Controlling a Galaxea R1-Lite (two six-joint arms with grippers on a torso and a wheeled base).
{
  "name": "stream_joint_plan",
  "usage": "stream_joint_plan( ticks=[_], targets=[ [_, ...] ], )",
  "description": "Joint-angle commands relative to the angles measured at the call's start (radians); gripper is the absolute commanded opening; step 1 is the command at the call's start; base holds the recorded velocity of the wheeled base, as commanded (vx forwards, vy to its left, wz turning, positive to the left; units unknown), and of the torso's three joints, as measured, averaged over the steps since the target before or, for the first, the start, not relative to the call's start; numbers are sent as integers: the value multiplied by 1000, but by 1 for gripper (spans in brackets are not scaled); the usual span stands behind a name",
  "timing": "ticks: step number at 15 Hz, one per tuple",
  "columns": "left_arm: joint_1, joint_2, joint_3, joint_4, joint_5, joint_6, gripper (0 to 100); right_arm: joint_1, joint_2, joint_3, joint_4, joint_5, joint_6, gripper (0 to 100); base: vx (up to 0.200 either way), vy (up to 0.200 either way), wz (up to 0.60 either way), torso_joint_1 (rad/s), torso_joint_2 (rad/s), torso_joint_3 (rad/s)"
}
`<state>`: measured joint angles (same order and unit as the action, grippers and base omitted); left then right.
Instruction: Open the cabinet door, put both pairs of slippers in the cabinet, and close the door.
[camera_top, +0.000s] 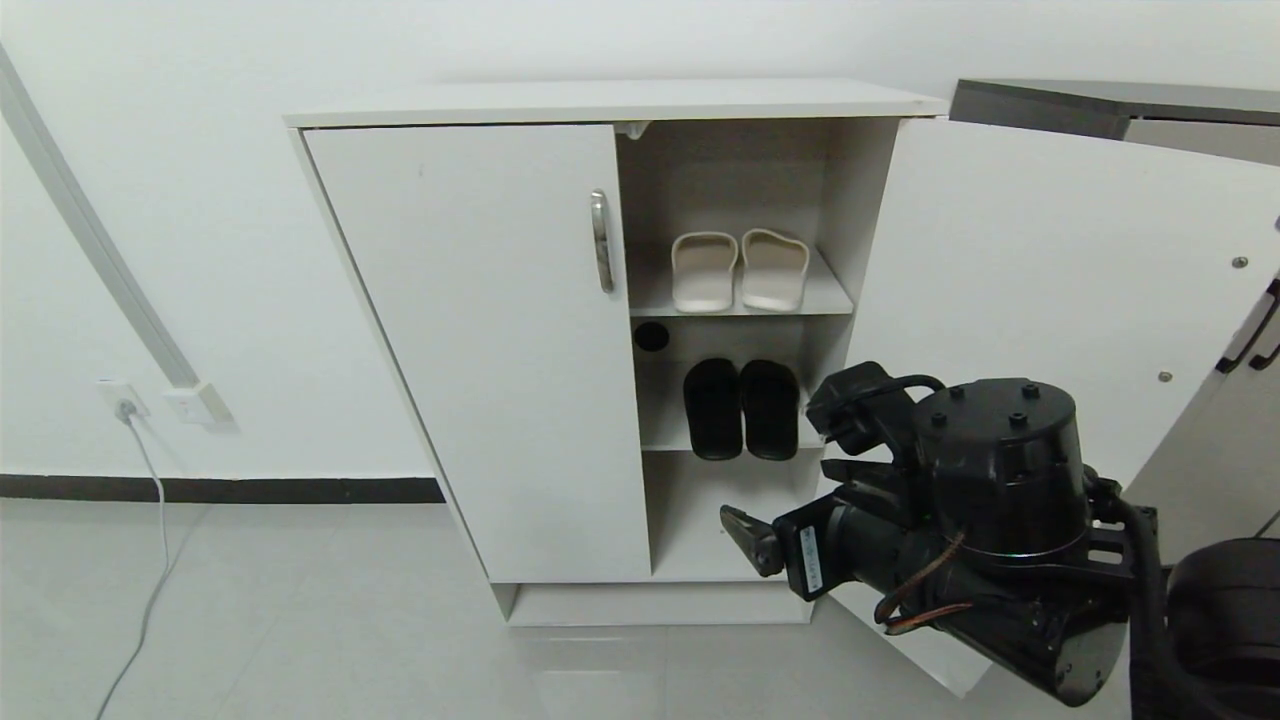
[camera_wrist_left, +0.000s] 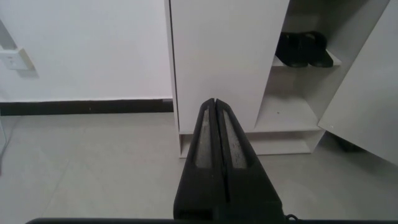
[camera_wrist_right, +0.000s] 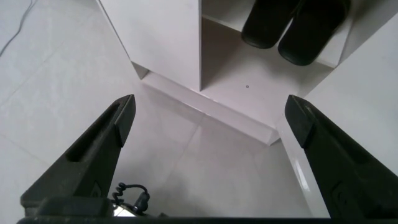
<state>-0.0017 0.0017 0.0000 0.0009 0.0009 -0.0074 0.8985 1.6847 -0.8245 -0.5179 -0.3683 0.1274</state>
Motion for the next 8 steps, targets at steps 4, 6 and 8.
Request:
stream_joint_plan(
  ticks=[4,6,8],
  targets=[
    [0,1,0,-1,1,-2,0,0,7,1,-1,-1,-2,100,0,0,0,1,-103,-110],
    [0,1,0,1,1,-2,0,0,9,1,-1,-3,-2,100,0,0,0,7,-139,-349],
    [0,1,0,1,1,-3,0,0,9,2,-1,-3,-2,100,0,0,0,37,-525,-388]
  ],
)
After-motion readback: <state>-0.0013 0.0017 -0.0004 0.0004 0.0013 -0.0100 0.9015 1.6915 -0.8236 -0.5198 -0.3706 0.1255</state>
